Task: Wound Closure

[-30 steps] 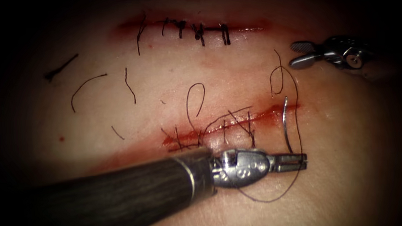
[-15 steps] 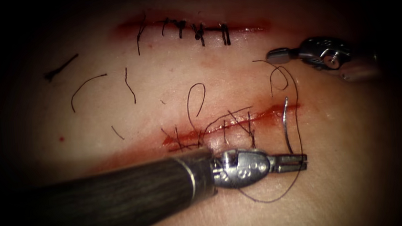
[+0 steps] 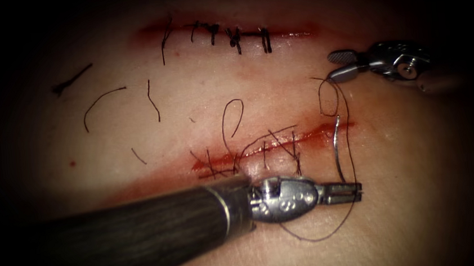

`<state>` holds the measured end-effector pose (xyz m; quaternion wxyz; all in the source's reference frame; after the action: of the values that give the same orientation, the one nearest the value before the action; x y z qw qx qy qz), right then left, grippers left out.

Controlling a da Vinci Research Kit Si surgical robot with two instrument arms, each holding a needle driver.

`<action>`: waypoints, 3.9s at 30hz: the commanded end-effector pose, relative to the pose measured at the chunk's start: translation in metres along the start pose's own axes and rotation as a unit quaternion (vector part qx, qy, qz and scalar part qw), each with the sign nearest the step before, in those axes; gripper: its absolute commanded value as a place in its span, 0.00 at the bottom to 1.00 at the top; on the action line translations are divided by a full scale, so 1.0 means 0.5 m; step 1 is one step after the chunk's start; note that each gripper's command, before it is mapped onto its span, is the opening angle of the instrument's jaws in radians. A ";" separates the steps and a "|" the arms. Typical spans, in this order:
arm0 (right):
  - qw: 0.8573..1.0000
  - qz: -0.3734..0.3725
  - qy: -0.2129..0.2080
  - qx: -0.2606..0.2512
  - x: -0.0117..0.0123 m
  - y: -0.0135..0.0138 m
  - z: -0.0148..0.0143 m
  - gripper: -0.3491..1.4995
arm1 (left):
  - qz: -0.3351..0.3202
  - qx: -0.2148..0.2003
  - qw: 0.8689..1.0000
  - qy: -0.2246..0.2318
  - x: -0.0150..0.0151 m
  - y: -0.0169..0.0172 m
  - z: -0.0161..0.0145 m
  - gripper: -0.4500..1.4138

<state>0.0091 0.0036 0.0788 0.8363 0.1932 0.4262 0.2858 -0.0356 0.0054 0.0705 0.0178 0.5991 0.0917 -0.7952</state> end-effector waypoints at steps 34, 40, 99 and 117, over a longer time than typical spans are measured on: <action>0.997 0.020 -0.039 -0.061 -0.0095 -0.0080 0.0033 0.51 | 0.000 -0.004 1.000 -0.006 -0.0011 0.0008 0.0020 0.00; 0.995 0.019 -0.042 -0.084 -0.0108 -0.0045 0.0058 0.52 | 0.000 -0.004 1.000 -0.007 -0.0010 0.0008 0.0020 0.00; 1.000 -0.028 -0.006 -0.009 -0.0106 -0.0298 -0.0133 0.59 | -0.001 -0.003 1.000 -0.009 -0.0005 0.0008 0.0014 0.00; 0.990 0.118 0.032 0.070 -0.0108 -0.0260 -0.0052 0.55 | -0.001 -0.004 1.000 -0.009 -0.0007 0.0008 0.0012 0.00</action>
<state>0.0078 -0.0088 0.0729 0.7622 0.2943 0.4488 0.3620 -0.0354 0.0053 0.0704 0.0202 0.5916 0.0936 -0.8005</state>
